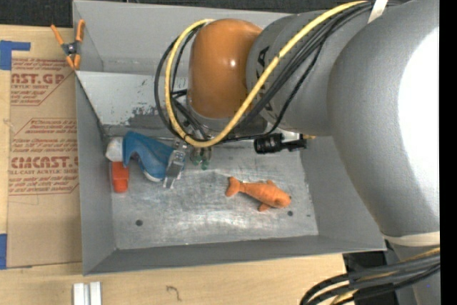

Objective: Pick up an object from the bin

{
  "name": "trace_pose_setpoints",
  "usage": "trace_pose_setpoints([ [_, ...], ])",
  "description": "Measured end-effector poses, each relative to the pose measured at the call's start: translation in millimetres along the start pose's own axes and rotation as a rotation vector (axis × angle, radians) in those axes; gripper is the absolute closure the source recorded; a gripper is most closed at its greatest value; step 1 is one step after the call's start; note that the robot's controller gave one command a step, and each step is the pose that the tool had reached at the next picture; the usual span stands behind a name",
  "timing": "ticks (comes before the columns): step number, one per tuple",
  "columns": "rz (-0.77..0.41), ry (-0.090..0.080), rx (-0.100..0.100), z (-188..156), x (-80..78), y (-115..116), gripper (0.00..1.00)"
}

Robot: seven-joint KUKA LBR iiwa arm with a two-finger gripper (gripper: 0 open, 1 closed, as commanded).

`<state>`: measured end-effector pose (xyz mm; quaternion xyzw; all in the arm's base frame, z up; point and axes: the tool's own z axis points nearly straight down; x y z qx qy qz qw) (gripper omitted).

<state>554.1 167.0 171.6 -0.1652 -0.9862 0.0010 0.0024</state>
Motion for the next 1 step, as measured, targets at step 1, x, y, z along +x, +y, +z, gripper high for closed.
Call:
trace_pose_setpoints([
  [1, -0.032, 0.005, 0.004, -50.3, 3.1, -8.0, 1.0],
])
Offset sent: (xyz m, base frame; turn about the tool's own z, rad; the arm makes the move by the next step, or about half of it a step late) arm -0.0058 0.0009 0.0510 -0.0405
